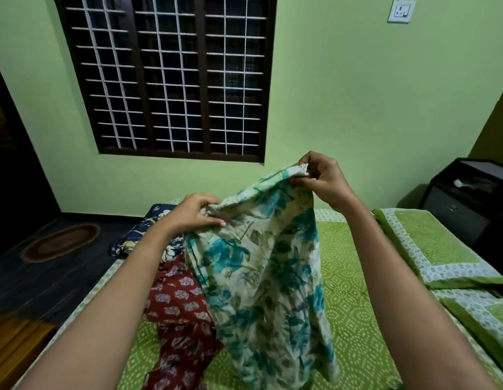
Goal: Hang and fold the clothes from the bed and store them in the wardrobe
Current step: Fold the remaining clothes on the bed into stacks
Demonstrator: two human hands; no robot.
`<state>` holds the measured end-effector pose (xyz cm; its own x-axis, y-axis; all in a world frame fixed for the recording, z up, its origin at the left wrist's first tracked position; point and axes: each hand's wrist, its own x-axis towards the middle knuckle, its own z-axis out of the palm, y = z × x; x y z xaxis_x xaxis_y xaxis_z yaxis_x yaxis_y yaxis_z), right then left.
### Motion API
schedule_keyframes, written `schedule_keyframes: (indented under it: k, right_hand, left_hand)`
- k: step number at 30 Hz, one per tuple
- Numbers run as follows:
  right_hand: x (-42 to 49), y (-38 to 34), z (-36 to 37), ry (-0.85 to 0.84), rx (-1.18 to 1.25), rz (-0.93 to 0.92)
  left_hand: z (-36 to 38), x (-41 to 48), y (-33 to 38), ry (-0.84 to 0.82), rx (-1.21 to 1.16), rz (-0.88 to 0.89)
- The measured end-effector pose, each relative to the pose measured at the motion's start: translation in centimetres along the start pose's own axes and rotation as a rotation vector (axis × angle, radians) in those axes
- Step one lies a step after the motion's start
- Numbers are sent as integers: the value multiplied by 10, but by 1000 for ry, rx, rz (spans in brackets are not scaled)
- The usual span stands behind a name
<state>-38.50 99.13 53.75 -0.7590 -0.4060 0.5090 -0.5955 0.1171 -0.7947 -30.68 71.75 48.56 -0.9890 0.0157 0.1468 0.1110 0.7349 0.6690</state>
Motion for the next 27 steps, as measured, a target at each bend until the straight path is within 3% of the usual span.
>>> schedule_keyframes:
  k: [6, 13, 15, 17, 19, 21, 23, 24, 27]
  right_hand:
    - [-5, 2, -7, -208, 20, 50]
    - [-8, 9, -9, -318, 44, 36]
    - [-7, 14, -8, -313, 47, 38]
    - [-7, 22, -11, -269, 21, 33]
    - [-6, 29, -15, -215, -191, 20]
    - [-1, 41, -18, -218, -580, 24]
    - [2, 49, -14, -325, -879, 74]
    - [2, 52, -8, -410, -917, 104]
    - [-4, 50, 12, -592, -772, 127]
  left_hand:
    - [9, 1, 1, -345, -222, -12]
    - [33, 6, 7, -468, -169, -5]
    - [39, 9, 7, -393, -131, -30]
    - [39, 9, 7, -204, -153, -85]
    - [34, 10, 4, -20, -203, -122]
    - [27, 12, 6, 36, -181, -98]
    - [24, 15, 13, 45, -115, -66]
    - [24, 17, 16, 52, -92, -46]
    - [21, 18, 25, 79, -70, 2]
